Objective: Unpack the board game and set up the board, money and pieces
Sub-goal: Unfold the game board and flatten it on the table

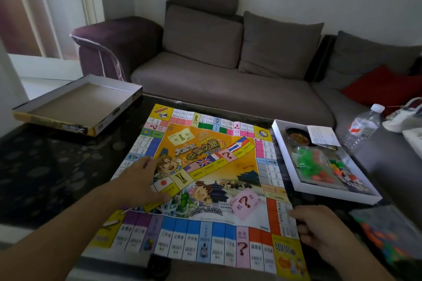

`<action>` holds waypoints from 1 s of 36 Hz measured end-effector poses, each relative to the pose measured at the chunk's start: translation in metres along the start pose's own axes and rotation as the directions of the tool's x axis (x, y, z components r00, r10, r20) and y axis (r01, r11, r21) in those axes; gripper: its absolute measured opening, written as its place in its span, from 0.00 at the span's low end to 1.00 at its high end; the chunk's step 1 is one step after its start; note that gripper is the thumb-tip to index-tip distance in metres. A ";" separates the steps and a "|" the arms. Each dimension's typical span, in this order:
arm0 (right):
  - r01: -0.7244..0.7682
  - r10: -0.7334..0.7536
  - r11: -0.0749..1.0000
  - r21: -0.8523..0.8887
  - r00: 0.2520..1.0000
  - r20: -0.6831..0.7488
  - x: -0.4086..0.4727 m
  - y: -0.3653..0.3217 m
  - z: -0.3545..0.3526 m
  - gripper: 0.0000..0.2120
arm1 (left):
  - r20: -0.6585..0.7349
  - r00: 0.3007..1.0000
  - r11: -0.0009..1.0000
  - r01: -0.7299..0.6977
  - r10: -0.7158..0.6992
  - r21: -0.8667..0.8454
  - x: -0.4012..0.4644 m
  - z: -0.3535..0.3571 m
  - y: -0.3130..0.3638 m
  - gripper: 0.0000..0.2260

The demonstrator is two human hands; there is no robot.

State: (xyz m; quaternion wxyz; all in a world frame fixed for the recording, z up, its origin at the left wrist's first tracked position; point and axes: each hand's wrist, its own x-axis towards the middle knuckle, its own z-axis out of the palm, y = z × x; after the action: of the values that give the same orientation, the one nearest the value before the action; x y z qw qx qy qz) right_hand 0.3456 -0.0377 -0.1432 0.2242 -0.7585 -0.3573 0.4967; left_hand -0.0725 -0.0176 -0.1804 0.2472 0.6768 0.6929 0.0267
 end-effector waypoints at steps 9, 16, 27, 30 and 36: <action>0.083 -0.086 0.992 -0.098 0.996 -0.033 -0.002 -0.005 0.003 0.06 | -0.036 0.999 1.000 0.008 -0.008 -0.005 0.011 0.004 -0.017 0.59; 0.160 -0.163 0.987 -0.033 0.981 -0.108 0.005 -0.007 0.012 0.03 | -0.146 0.988 0.997 -0.065 0.057 -0.051 0.007 0.002 -0.003 0.46; 0.156 -0.141 0.976 0.154 0.984 -0.105 0.023 -0.036 0.045 0.02 | 0.193 0.945 0.964 -0.259 0.266 -0.059 -0.022 -0.006 0.054 0.51; 0.169 -0.151 0.977 0.131 0.979 -0.134 0.029 -0.043 0.050 0.02 | 0.176 0.956 0.972 -0.235 0.233 -0.009 -0.014 -0.002 0.049 0.47; 0.154 -0.135 0.985 0.082 0.971 -0.195 0.042 -0.046 0.044 0.01 | 0.177 0.962 0.976 -0.215 0.206 0.031 0.004 0.005 0.039 0.43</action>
State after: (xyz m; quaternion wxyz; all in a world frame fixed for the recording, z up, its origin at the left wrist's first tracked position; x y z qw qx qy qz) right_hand 0.3013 0.0229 -0.1539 0.3291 -0.7624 -0.3643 0.4215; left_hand -0.0342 -0.0124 -0.1716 0.2851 0.7523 0.5935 -0.0229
